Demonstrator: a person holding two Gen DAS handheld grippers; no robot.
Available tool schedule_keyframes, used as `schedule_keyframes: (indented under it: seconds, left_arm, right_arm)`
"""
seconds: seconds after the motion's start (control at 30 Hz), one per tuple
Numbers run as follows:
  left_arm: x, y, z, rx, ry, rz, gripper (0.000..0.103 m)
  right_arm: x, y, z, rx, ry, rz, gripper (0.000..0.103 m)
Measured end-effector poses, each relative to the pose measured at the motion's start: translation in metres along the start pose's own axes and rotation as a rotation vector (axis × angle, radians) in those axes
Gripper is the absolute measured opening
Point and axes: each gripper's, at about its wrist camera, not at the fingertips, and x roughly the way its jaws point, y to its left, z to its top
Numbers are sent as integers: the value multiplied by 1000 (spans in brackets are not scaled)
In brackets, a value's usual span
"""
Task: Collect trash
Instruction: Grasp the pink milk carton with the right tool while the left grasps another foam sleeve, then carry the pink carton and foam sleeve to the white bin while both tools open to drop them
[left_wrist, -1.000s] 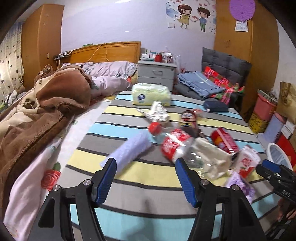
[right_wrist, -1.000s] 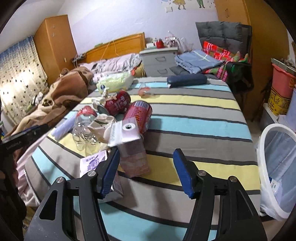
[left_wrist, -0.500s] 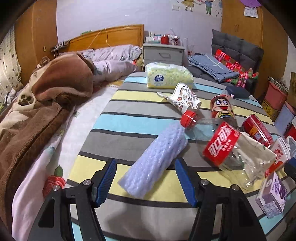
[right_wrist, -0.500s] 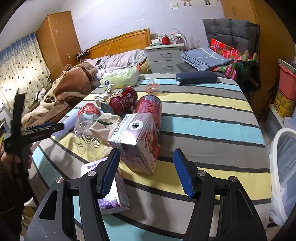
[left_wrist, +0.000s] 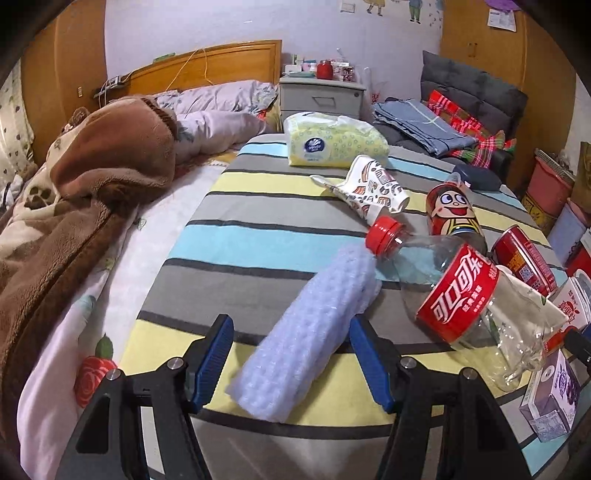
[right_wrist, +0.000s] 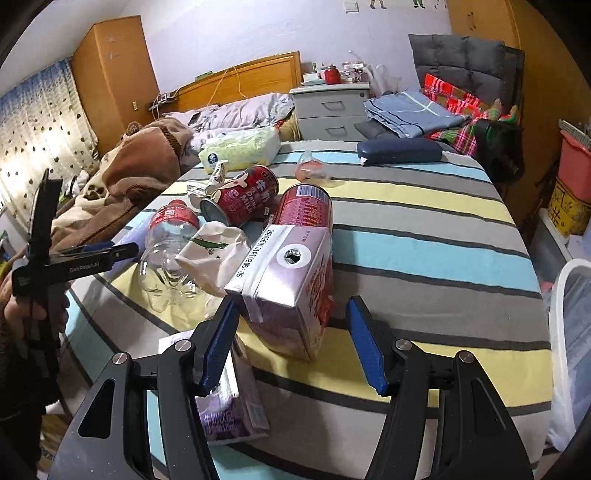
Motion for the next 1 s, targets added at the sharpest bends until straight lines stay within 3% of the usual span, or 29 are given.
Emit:
schedule_keyframes:
  seconds: [0.13,0.2,0.3,0.43,1.0]
  left_arm:
    - [7,0,2,2,26,-18,58]
    - [11,-1,1,5,40,-24,53]
    - [11,-4,1,9,42,-38,44]
    - [11,-8,1,9,49,-55,32]
    - [-30,-36,-10,7,-10,-87,30]
  right_arm:
    - [4,-1,0,11,14,-10,59]
    - [5,-2,0,17,18,-12,48]
    - [5,-5,-1,32,21,-12,42]
    - [3,-9,-2,52,18,0,41]
    - [-10,-13,-1,64,-47,-4,38]
